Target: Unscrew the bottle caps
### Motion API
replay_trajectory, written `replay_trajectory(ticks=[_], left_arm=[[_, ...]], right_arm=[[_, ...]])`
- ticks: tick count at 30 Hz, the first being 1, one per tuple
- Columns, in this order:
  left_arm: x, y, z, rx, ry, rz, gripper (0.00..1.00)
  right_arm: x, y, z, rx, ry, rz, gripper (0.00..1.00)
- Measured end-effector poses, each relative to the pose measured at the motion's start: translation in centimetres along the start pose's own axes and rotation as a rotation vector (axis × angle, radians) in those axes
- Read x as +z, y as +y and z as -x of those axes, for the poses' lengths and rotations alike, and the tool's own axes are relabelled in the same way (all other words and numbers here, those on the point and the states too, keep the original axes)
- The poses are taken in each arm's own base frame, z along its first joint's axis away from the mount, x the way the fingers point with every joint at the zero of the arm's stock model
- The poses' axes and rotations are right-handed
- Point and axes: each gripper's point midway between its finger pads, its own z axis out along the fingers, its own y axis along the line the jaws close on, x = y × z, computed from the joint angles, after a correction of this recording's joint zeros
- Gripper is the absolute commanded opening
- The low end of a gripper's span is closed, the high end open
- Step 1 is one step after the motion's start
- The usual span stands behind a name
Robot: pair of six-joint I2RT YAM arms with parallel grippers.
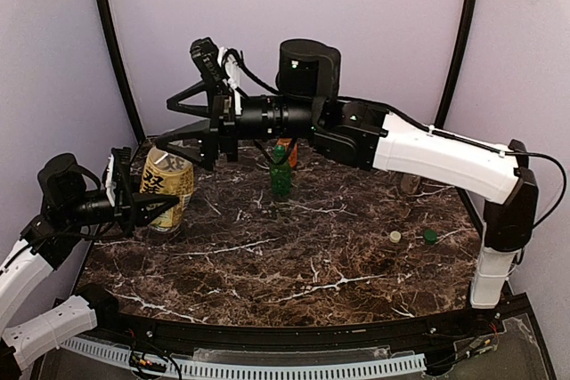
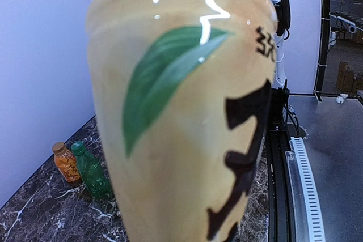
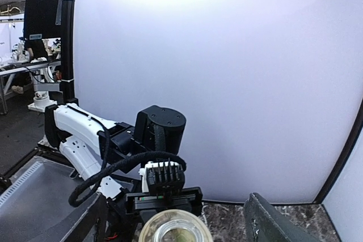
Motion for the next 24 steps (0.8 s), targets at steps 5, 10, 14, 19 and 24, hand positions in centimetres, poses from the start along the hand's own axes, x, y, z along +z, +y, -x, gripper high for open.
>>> replay_trajectory(ticks=[5, 10, 14, 19, 24], left_arm=[[0.0, -0.1, 0.1, 0.002, -0.002, -0.008, 0.15], [0.0, -0.1, 0.1, 0.002, -0.003, -0.008, 0.15], [0.0, -0.2, -0.2, -0.006, 0.006, -0.01, 0.15], [0.0, -0.2, -0.2, -0.006, 0.006, -0.011, 0.17], [0.0, -0.2, -0.2, -0.008, 0.008, -0.006, 0.95]], right_arm=[[0.8, 0.4, -1.9, 0.037, 0.041, 0.026, 0.58], [1.5, 0.2, -3.5, 0.072, 0.073, 0.03, 0.43], [1.7, 0.0, -4.1, 0.088, 0.081, 0.027, 0.09], [1.7, -0.1, -4.0, 0.085, 0.08, 0.024, 0.0], [1.7, -0.1, -4.0, 0.087, 0.08, 0.022, 0.0]])
